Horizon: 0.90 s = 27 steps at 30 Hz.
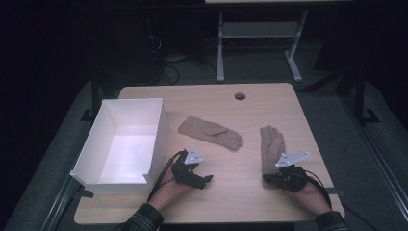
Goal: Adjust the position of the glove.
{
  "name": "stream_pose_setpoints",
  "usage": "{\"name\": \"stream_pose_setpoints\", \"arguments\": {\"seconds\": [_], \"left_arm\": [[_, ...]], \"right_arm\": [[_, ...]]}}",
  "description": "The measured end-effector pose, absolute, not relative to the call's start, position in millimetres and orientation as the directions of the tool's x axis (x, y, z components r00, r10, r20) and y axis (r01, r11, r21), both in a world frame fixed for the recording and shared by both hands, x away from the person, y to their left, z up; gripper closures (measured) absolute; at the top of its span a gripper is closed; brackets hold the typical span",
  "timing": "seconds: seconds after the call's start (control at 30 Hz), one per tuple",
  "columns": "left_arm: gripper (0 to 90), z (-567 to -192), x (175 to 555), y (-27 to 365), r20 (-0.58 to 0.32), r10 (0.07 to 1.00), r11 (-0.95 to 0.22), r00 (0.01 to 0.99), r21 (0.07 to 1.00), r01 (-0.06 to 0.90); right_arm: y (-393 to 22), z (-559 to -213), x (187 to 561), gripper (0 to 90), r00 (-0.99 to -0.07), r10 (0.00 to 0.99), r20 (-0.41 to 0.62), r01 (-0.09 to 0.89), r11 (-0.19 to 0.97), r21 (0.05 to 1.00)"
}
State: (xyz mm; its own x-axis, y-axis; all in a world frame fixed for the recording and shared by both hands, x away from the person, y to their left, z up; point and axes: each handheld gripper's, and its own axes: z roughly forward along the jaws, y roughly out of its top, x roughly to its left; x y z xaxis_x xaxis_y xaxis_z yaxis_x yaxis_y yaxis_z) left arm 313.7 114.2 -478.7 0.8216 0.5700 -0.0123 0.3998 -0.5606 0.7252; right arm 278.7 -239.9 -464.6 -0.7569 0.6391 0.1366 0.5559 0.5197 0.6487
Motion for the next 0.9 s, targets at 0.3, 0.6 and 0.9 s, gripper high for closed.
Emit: {"name": "stream_pose_setpoints", "arguments": {"seconds": [0.3,0.6,0.9], "left_arm": [[12.6,-478,315,115,0.001,0.562,-0.572,0.827,0.723,0.388],[12.6,-478,314,114,-0.006,0.564,-0.569,0.826,0.723,0.393],[12.5,-479,314,114,-0.007,0.563,-0.568,0.826,0.723,0.393]], "right_arm": [[-251,-453,281,90.0,-0.749,0.653,0.111,0.531,0.491,0.691],[-269,-445,317,90.0,-0.679,0.729,0.087,0.544,0.42,0.726],[-271,-458,350,90.0,-0.634,0.77,0.07,0.575,0.409,0.709]]}}
